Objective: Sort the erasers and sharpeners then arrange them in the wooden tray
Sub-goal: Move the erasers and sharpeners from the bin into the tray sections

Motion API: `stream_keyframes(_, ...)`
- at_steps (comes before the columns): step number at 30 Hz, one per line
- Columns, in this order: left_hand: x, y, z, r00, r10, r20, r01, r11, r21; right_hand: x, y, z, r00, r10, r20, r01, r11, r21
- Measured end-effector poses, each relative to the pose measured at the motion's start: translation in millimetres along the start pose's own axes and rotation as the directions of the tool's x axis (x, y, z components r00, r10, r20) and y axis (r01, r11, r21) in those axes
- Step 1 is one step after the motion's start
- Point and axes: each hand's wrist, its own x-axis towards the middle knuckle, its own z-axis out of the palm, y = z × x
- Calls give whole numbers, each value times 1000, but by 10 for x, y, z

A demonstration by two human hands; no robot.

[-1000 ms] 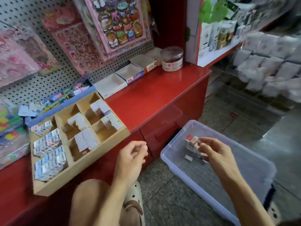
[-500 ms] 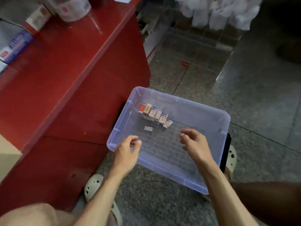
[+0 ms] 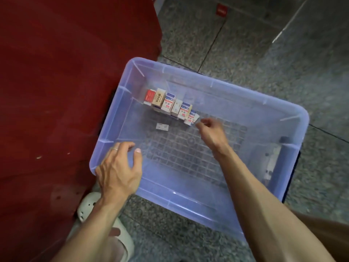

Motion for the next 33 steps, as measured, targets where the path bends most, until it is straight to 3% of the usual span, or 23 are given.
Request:
stream_keyframes(2,8,5,1,1000,-7,16,7,1000,8,181,-42,210,999,40,-30,-38,998,54)
stream_keyframes(7,15,-26,24,999,22,35,-22,1000,20,459,-114,563,952,175,-253,-140,979,147)
stream_keyframes(10,18,-33,24,999,26,35,-27,999,22,562,-106,665,957,226,-182,-176,951,255)
stream_keyframes(15,14,-29,3,995,101,25,-101,995,18,863,170,764,983,155,-101,-117,943,312)
stream_keyframes(21,13,-32,5,989,145,20,-145,989,28,665,-73,826,979,173,-110,-113,902,417)
stream_keyframes(25,12,-57,13,987,162,12,-162,986,29,677,-105,790,981,194,7,-170,842,512)
stream_keyframes(33,16,-71,23,984,176,11,-176,984,35,678,-138,780,978,198,65,-202,826,526)
